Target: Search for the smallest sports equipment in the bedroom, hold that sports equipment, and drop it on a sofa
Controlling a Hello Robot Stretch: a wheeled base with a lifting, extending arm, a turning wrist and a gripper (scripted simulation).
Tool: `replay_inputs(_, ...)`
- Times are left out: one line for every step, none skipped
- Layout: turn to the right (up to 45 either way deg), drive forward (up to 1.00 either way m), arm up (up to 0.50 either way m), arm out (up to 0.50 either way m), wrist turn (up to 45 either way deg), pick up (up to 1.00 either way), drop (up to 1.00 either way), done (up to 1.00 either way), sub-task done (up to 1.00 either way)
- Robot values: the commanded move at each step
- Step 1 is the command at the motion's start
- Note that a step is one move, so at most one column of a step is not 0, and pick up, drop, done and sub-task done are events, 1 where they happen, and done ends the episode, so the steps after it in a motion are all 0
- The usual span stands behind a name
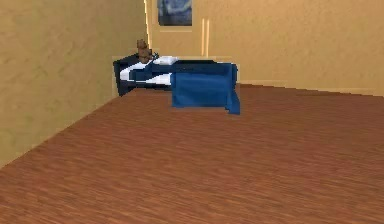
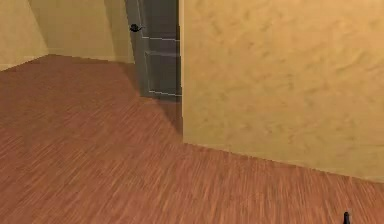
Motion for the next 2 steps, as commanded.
replay_inputs(24.0, 0.0, 0.0, 0.0, 0.0, 0.0, 0.0, 0.0, 0.0)
replay_inputs(0.0, 0.1, 0.0, 0.0, 0.0, 0.0, 0.0, 0.0, 0.0)
